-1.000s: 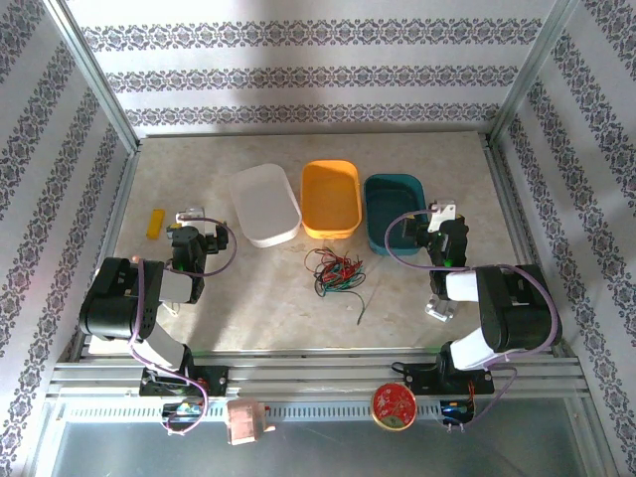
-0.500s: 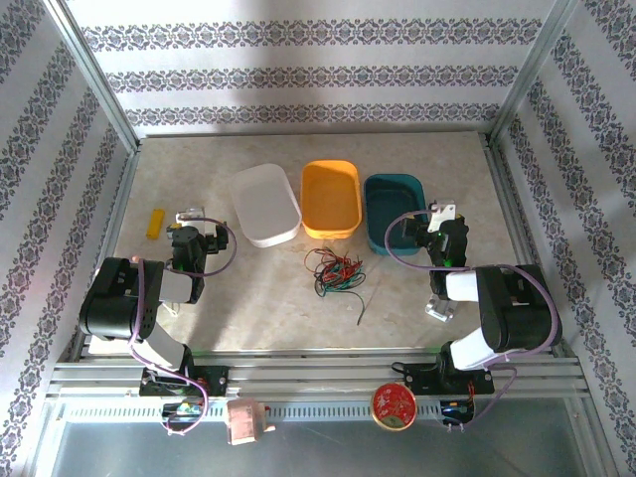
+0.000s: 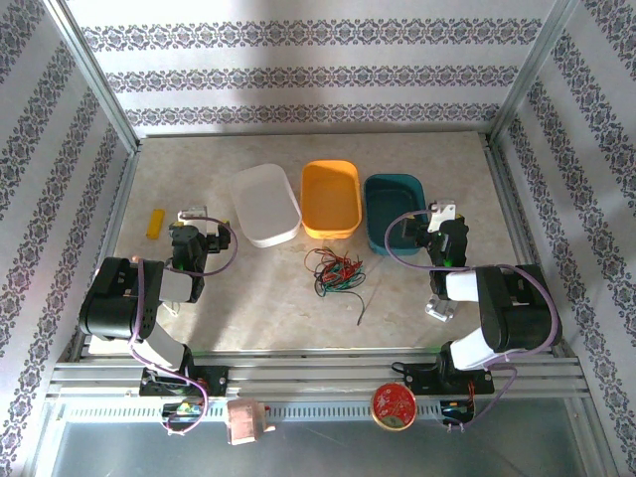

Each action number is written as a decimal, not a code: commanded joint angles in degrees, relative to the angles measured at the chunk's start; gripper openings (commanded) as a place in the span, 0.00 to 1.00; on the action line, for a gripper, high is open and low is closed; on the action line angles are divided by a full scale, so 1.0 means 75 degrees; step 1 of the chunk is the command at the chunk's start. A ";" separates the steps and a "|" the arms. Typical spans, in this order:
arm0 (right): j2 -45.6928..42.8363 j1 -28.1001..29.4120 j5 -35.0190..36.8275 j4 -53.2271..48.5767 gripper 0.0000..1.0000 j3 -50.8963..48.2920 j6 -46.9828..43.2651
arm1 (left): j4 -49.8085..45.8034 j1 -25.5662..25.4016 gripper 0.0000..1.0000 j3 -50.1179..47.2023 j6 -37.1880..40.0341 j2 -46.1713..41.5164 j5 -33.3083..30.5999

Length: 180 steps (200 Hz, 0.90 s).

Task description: Untangle the cables

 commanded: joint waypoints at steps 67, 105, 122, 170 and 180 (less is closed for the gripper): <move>-0.2148 0.0630 0.1922 -0.3516 0.91 0.1054 0.0641 | -0.5584 0.0056 0.99 0.2345 -0.0474 -0.1992 -0.1103; -0.3514 0.1577 0.1962 -0.7021 0.78 0.2233 0.2214 | -0.6625 -0.0323 0.99 0.2149 -0.1597 -0.3813 -0.1721; -0.3793 0.2509 0.1534 -0.7671 0.78 0.2398 0.2231 | -0.7170 -0.1368 0.99 0.1996 -0.1924 -0.4366 -0.1988; -0.2403 0.4783 -0.1314 -0.8954 0.72 0.3288 0.2495 | -0.6778 -0.4418 0.99 0.1588 -0.3589 -0.3573 -0.1129; -0.2030 0.5024 -0.1577 -0.9147 0.63 0.3533 0.2519 | -0.6512 -0.4789 0.99 0.1536 -0.3670 -0.3243 -0.0759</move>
